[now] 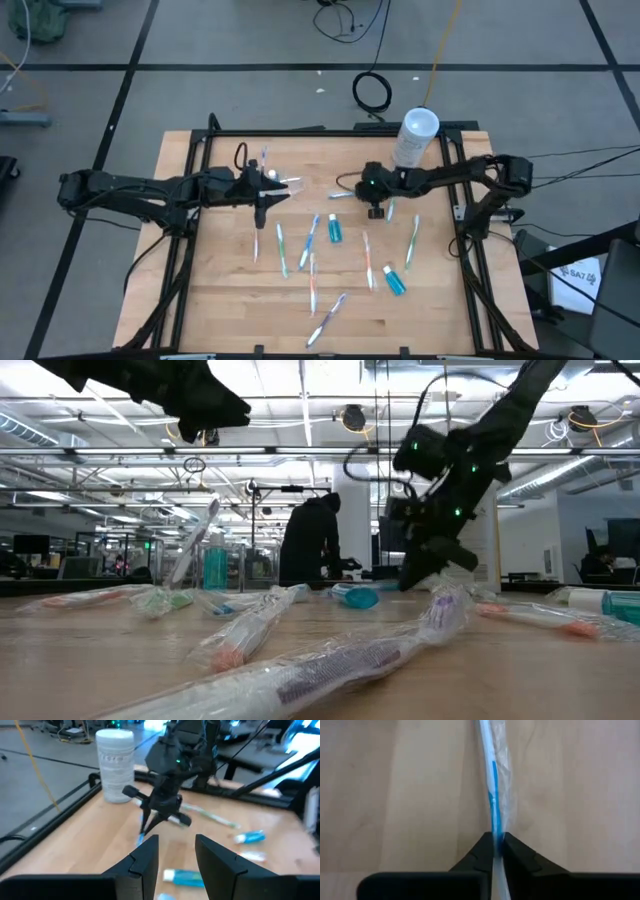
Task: Pick & Place toothbrushing station
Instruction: Put the top blue toothbrush into the right compartment of the transparent organizer
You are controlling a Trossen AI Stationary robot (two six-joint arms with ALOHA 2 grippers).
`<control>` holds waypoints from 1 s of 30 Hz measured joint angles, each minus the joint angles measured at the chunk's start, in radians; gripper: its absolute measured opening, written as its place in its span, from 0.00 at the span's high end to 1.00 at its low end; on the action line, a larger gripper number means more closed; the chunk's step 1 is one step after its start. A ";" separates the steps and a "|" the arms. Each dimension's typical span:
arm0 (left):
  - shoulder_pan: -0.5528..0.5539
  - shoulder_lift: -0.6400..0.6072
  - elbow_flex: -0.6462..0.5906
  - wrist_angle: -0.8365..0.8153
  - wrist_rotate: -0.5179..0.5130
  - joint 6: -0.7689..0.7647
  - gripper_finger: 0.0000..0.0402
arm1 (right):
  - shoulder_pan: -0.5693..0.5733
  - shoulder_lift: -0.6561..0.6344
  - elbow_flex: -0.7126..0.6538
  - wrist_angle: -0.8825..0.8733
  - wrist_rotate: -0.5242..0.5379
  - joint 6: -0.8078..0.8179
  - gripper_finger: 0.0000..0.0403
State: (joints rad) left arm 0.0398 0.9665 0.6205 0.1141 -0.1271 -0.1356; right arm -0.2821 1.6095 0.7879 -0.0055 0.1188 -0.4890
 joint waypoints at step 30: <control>-0.101 0.505 0.068 0.496 0.198 -0.467 0.67 | 0.665 -0.082 0.004 0.431 0.358 -0.999 0.97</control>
State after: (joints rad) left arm -0.0616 1.4715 0.6884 0.6098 0.0707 -0.6024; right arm 0.3831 1.5276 0.7921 0.4257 0.4773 -1.4883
